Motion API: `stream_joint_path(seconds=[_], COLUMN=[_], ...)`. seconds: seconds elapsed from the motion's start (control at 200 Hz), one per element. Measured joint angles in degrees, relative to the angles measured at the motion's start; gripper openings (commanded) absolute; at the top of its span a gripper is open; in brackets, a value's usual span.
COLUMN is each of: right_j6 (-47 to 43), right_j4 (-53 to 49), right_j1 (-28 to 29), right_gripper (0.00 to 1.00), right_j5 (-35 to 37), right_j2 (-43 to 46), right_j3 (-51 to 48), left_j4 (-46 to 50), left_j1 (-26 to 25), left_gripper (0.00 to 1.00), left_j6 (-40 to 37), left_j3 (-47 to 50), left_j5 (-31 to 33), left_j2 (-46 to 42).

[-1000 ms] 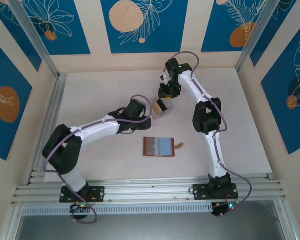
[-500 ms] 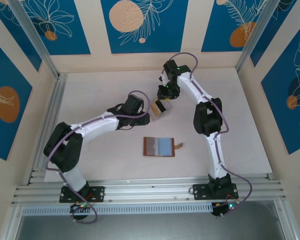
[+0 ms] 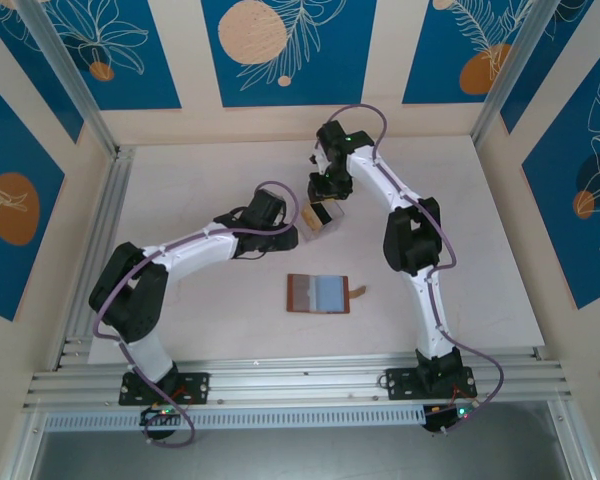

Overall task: Put the credit cards into the card holder
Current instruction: Move the storage box to the center of the table.

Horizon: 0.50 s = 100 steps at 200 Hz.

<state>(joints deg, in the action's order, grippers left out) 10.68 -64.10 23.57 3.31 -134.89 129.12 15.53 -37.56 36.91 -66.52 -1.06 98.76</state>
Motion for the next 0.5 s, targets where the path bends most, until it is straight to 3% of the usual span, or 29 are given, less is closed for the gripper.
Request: stream_joint_path(seconds=[0.17,0.395,0.5], right_j6=[-0.33,-1.38,-1.31], right_j4=[-0.31,-0.83,-0.79], right_j1=[0.11,0.00,-0.20], right_gripper=[0.26,0.00,0.00], right_j5=[1.46,2.54,2.67], right_j2=[-1.40,-1.84,-1.53], right_j3=[0.68,1.51,1.57], left_j4=[-0.04,-0.04,0.28], left_j1=[0.07,0.44,0.83], left_gripper=[0.41,0.42,0.42], left_j6=[0.00,0.00,-0.02], left_j3=[0.85,0.90,0.07], left_j5=[-0.02,-0.04,-0.24], left_j2=[0.00,-0.02,0.11])
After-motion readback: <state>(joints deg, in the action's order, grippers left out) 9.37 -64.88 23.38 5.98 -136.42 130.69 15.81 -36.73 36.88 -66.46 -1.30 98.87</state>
